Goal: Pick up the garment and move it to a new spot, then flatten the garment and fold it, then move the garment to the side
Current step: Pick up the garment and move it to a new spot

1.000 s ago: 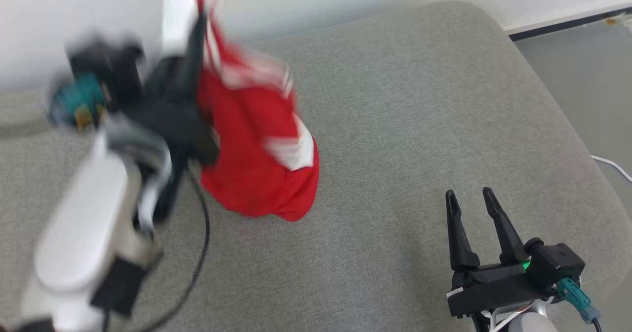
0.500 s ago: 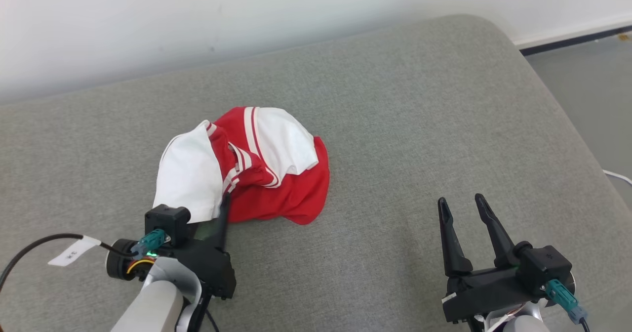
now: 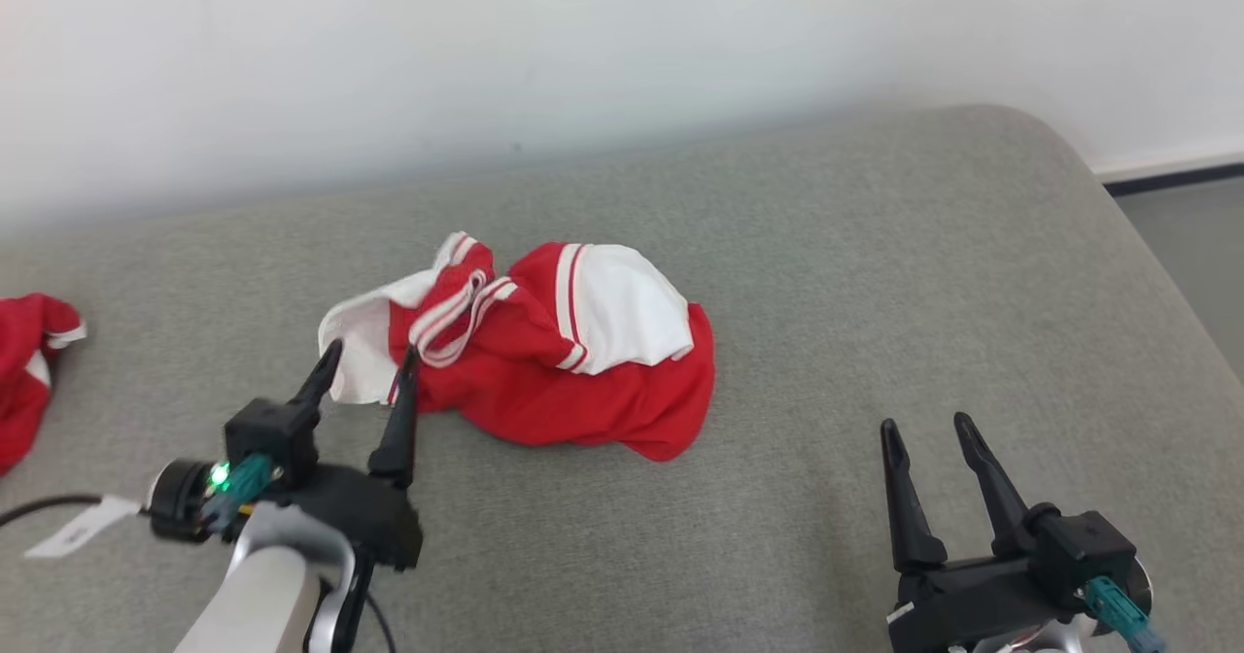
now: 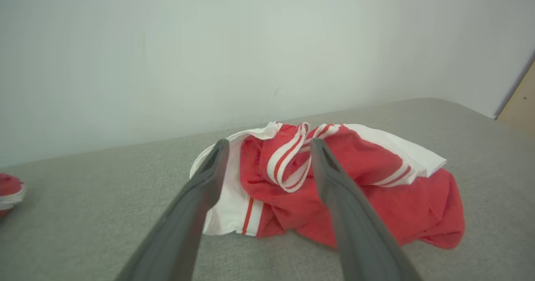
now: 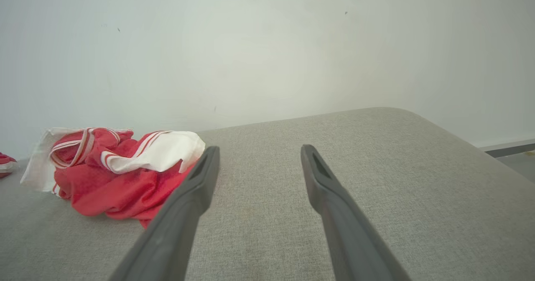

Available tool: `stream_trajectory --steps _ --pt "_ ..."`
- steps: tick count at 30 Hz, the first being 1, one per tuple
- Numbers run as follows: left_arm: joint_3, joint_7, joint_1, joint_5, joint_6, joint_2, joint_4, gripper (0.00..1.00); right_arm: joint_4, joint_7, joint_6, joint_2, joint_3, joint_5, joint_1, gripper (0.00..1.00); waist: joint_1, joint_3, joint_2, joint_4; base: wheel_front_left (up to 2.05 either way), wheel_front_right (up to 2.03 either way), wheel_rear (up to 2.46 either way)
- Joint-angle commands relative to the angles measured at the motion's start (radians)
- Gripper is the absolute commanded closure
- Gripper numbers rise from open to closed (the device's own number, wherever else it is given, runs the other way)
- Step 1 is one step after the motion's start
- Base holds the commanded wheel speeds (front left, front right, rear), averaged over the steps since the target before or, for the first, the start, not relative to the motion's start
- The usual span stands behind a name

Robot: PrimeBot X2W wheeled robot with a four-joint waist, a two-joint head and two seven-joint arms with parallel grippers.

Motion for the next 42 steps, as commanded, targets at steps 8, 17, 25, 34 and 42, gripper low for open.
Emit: stream_trajectory --steps 8,17,25,34,42 --pt "0.040 -0.014 0.163 -0.004 0.079 0.064 -0.097 0.00 0.002 -0.002 0.003 -0.001 -0.021 -0.028 0.033 0.00 0.0000 -0.049 0.0000 0.086 0.00 0.00 0.00" --pt "0.090 -0.024 0.333 0.024 0.168 0.108 -0.256 0.00 0.013 -0.002 0.003 -0.001 -0.041 -0.049 0.059 0.00 0.0000 -0.072 0.0000 0.117 0.00 0.00 0.00" --pt "0.196 -0.025 0.499 0.078 0.199 0.095 -0.418 0.00 0.026 -0.002 0.003 -0.001 -0.064 -0.064 0.088 0.00 0.0000 -0.093 0.0000 0.135 0.00 0.00 0.00" --pt "0.300 -0.025 0.617 0.138 0.158 0.015 -0.474 0.00 0.036 -0.002 0.003 -0.001 -0.070 -0.063 0.104 0.00 0.0000 -0.103 0.0000 0.153 0.00 0.00 0.00" --pt "0.349 -0.025 0.638 0.204 0.107 -0.051 -0.468 0.00 0.049 -0.002 0.003 -0.001 -0.068 -0.059 0.120 0.00 0.0000 -0.105 0.0000 0.163 0.00 0.00 0.00"
